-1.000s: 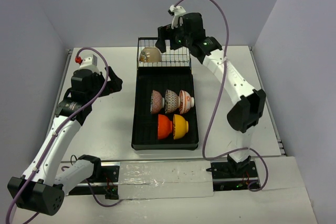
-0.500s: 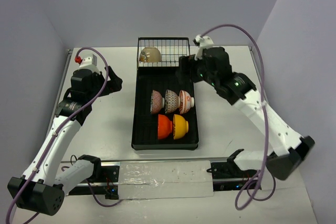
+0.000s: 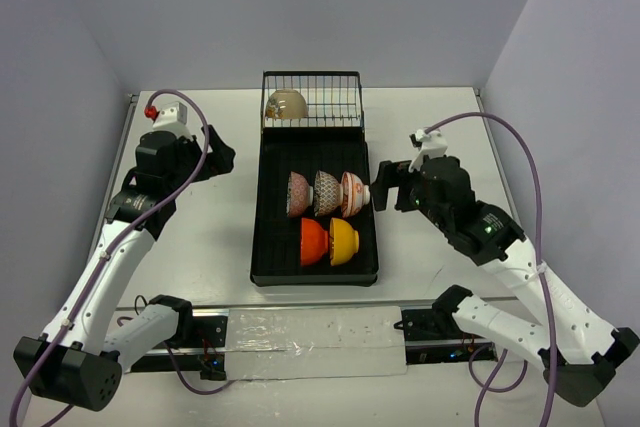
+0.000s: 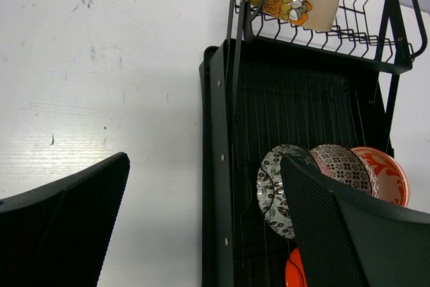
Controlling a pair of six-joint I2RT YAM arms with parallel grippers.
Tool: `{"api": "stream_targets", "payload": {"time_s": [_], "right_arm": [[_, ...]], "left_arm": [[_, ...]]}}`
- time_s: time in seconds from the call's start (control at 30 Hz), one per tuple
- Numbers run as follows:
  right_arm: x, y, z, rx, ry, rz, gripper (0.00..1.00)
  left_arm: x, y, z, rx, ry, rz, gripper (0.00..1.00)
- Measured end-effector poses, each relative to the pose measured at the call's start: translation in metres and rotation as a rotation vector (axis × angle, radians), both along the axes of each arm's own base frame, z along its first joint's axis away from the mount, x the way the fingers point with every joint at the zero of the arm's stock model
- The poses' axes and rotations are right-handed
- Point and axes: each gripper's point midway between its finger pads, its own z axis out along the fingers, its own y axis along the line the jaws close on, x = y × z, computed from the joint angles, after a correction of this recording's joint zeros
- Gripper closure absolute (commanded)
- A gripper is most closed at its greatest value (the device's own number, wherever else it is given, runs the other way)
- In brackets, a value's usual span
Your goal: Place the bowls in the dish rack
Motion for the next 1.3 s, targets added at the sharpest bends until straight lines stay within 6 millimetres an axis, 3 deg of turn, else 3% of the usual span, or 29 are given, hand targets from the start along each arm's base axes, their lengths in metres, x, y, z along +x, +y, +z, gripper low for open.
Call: {"api": "stream_targets", "payload": {"time_s": [0.13, 0.6, 0.87, 1.3], "right_arm": [[-0.001, -0.005, -0.017, -0.024, 0.028, -0.022, 0.00], [0.010, -0.011, -0.030, -0.042, 0.060, -0.114, 0.00], [0.011, -0.007, -0.037, -0.045, 0.086, -0.109, 0.00], [0.010, -0.007, -0.038, -0.042, 0.090, -0.110, 0.00]], "left_arm": [[0.000, -0.005, 0.003, 0.000, -0.013, -0.026, 0.01], [-0.006, -0.024, 0.003, -0.016, -0.027, -0.152, 0.01], [-0.012, -0.050, -0.009, -0.055, 0.025, -0.304, 0.01], [-0.014, -0.054, -0.009, -0.058, 0.025, -0.324, 0.01]]}}
